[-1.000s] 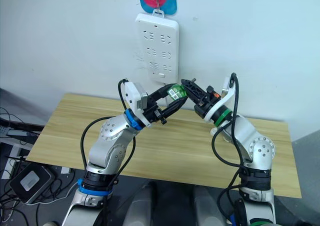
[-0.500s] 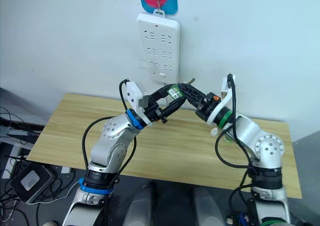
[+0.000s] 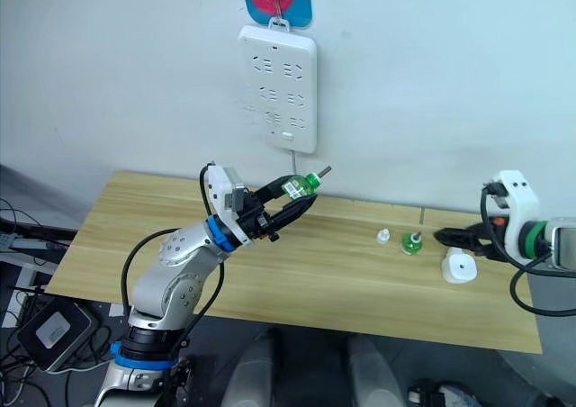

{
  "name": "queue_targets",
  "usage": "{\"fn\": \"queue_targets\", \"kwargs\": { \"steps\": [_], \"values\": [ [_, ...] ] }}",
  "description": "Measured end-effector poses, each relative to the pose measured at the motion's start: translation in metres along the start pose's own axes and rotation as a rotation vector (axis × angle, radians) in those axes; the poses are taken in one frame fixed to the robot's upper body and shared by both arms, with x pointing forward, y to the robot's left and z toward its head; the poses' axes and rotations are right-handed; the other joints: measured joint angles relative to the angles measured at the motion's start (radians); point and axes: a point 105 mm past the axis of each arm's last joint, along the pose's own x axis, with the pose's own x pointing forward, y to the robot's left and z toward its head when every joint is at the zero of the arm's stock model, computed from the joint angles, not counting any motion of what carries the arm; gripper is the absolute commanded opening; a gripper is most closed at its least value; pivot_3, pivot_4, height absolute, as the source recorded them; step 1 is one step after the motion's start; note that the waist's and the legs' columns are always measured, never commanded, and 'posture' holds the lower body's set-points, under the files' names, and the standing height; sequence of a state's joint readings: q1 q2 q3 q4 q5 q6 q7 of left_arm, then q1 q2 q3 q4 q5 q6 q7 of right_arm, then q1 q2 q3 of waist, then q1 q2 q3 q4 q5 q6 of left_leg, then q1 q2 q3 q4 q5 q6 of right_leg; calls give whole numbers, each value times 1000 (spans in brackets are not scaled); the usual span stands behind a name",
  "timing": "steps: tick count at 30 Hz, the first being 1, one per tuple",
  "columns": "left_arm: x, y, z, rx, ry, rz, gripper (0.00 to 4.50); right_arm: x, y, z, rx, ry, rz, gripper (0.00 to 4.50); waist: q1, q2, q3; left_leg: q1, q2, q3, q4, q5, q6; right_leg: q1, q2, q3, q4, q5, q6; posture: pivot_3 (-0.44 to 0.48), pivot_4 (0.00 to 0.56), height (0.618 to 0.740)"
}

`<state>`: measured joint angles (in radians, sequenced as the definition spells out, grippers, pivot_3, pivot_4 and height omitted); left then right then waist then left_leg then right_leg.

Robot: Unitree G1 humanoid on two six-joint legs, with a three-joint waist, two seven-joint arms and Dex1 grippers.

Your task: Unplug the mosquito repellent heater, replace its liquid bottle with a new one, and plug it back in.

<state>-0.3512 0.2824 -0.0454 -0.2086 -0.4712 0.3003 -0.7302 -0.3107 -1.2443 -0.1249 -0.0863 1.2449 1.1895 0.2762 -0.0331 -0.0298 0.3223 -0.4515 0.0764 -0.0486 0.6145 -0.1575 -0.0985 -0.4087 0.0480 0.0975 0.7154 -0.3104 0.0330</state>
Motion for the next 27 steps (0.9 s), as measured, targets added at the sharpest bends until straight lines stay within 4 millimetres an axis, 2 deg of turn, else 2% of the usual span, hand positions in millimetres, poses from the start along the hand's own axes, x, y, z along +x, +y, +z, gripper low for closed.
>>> {"fn": "queue_targets", "kwargs": {
  "steps": [3, 6, 9, 15, 22, 27],
  "values": [
    [5, -10, 1, -8, -15, -26, 2269, 9, -25, -12, -10, 59, -99, 4447, 0, 0, 0, 0, 0, 1, 1, 0, 0, 0, 0, 1, 0, 0, 1, -22, 298, 740],
    [6, -13, 1, -12, -17, -33, 2269, 17, -34, -24, -20, 120, -124, 4447, -1, 0, 0, 0, 0, 1, 0, 0, 0, 0, 0, 1, 0, 0, 1, -13, 299, 740],
    [2, -15, -3, -26, -1, -30, 2269, 24, -40, -24, -25, 143, -151, 4447, -3, 0, 0, 0, 0, 1, 0, 0, 0, 0, 0, 2, 0, 0, 1, -4, 301, 740],
    [-1, -16, -5, -33, 16, -23, 2269, 37, -48, -26, 15, 179, -177, 4447, 3, 0, 0, 0, -1, 1, 0, 0, 0, 0, 0, 2, -1, 0, 1, 20, 309, 740],
    [-6, -19, -6, -41, 32, -20, 2269, 50, -54, -38, 29, 239, -216, 4447, 4, 0, 0, 0, -1, 1, 0, 0, 0, 0, 0, 2, -1, 0, 1, 32, 312, 740],
    [-8, -19, -7, -39, 44, -13, 2269, 59, -50, -47, 61, 275, -214, 4447, 3, 0, 1, 0, -1, 1, 0, 0, 0, 0, 0, 2, -1, 0, 1, 46, 323, 740]
  ]
}}
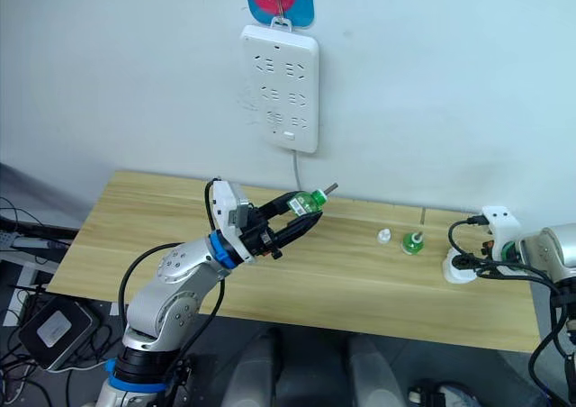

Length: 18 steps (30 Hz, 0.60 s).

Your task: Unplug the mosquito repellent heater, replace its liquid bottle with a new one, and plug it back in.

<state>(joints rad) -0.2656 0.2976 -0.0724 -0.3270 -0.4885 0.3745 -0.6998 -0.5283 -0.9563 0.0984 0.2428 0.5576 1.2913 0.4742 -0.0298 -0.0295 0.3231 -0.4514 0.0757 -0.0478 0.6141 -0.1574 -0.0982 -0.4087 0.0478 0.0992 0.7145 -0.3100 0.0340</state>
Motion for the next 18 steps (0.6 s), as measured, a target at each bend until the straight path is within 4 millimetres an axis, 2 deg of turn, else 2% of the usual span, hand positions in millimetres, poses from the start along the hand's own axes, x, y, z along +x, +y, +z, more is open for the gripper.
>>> {"fn": "queue_targets", "kwargs": {
  "steps": [5, 11, 17, 18],
  "values": [
    [-1, 1, 0, 4, 11, 8, 2269, 10, 9, -3, 13, 19, 14, 4447, 1, 0, 0, 0, 0, 0, 0, 0, 0, 0, 0, 0, 0, 0, 0, 49, 328, 740],
    [-2, 1, 0, 5, 14, 10, 2269, 17, 0, -7, 28, 30, -35, 4447, 2, 0, 1, 0, 0, 0, -1, 0, 0, 0, 0, 0, -1, 0, 0, 48, 331, 740],
    [-1, 1, 0, 8, 14, 9, 2269, 27, 0, -5, 56, 23, -13, 4447, -1, 0, 2, 0, 0, 0, -1, 0, 0, 0, 0, 0, -1, 0, 0, 52, 335, 740],
    [-1, 1, 0, 8, 14, 9, 2269, 29, 0, -2, 57, 14, -10, 4289, 0, 0, 2, 0, 0, 0, -1, 0, 0, 0, 0, 0, -1, 0, 0, 52, 335, 740]
  ]
}}
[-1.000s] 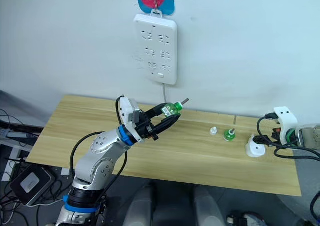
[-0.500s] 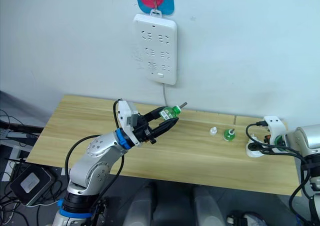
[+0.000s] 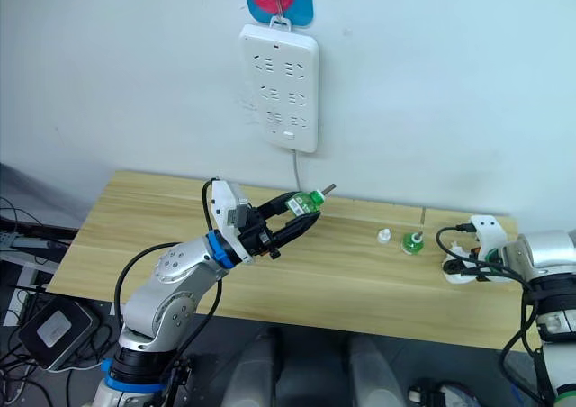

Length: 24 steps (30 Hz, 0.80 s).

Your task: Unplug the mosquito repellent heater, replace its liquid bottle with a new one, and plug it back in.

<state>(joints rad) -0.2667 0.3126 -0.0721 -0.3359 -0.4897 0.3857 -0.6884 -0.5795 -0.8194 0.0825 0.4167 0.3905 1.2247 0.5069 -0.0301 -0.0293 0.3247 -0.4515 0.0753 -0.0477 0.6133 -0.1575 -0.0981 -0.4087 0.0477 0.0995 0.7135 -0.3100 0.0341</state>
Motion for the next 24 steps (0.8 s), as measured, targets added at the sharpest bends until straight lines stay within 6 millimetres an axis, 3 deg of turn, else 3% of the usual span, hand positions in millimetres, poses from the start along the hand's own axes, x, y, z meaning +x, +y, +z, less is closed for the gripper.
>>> {"fn": "queue_targets", "kwargs": {
  "steps": [5, 10, 15, 17, 21, 24],
  "values": [
    [-1, 1, 0, 3, 7, 0, 2269, -1, 0, 6, 6, -20, 43, 2919, 2, 0, 0, 0, 0, 0, -1, 0, 0, 0, 0, 0, -1, 0, 0, 45, 334, 740],
    [-3, 1, -3, -6, 18, -2, 2269, -9, -5, 4, 25, -7, 77, 2925, 2, 1, 1, 0, 0, 0, -2, 0, 0, 0, 0, 0, -1, 0, 0, 35, 334, 740],
    [-6, -2, -7, -21, 42, -31, 2269, -49, -23, 13, 45, -21, 112, 2925, 0, 5, 4, 0, -1, 1, -2, 0, 0, 0, 0, 1, -2, 0, 0, 12, 331, 740],
    [-9, -6, -9, -57, 60, -77, 2269, -74, -10, 26, 77, -44, 249, 2925, -6, 7, 5, 1, 0, 2, -2, 0, 0, -1, 0, 2, -2, 0, 0, 0, 331, 740],
    [-13, -24, -12, -212, 83, -225, 2269, -130, 47, 57, 125, -106, 692, 2925, -17, 7, 6, 1, 1, 1, -3, 0, 0, -1, 1, 1, -2, 0, 0, -11, 329, 740],
    [-12, -36, -6, -321, 82, -340, 2269, -164, 72, 70, 120, -137, 934, 2925, -16, 6, 9, 0, 1, 1, -3, 0, 0, -1, 1, 1, -4, 0, 0, -15, 330, 740]
  ]
}}
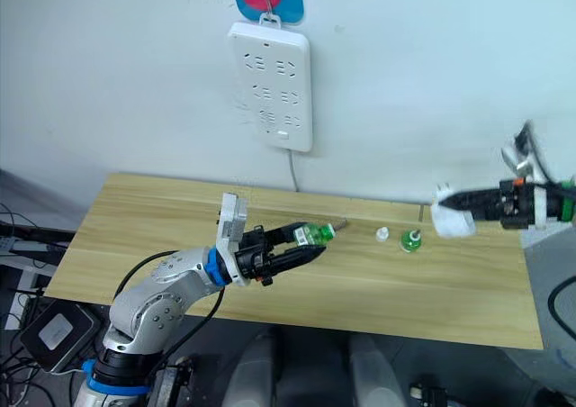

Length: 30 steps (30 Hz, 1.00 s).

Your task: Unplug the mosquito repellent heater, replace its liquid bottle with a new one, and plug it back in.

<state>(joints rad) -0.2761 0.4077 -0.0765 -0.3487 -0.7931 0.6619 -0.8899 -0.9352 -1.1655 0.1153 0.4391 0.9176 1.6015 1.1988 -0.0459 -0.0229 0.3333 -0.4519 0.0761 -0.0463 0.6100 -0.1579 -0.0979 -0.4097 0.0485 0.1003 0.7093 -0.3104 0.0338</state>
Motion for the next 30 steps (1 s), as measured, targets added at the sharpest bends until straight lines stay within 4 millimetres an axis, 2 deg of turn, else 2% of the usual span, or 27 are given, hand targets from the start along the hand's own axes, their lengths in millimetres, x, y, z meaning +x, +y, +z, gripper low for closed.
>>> {"fn": "queue_targets", "kwargs": {
  "steps": [2, 5, 12, 20, 30],
  "values": [
    [7, -7, 9, -34, -6, -79, 2269, 5, 18, -1, 5, 35, 115, 2925, 8, -1, 1, -1, -1, 0, 0, 0, 0, 0, 0, 0, -3, 0, 0, -17, 329, 740],
    [20, -12, 22, -28, -22, -153, 2269, 13, 33, -8, 35, 88, 227, 2925, 14, -1, 1, -3, -1, 0, 0, -1, 2, 0, -1, 0, -6, 1, 1, -22, 329, 740],
    [37, -5, 19, -44, -18, -177, 2269, 22, 59, -5, 29, 112, 318, 2925, 15, -1, 1, -5, -1, 0, 0, -3, 6, 0, -1, -1, -10, 2, 0, -21, 327, 740],
    [53, -5, 25, -28, -61, -204, 2269, 28, 63, -9, 55, 126, 315, 2925, 16, -1, 1, -7, -1, -1, 1, -4, 6, 0, -1, -2, -11, 2, 0, -15, 324, 740],
    [54, -3, 25, -28, -65, -197, 2269, 28, 61, -9, 61, 114, 283, 2925, 16, -1, 1, -8, -1, -1, 1, -4, 6, 0, -1, -2, -11, 2, 0, -13, 318, 740]
  ]
}}
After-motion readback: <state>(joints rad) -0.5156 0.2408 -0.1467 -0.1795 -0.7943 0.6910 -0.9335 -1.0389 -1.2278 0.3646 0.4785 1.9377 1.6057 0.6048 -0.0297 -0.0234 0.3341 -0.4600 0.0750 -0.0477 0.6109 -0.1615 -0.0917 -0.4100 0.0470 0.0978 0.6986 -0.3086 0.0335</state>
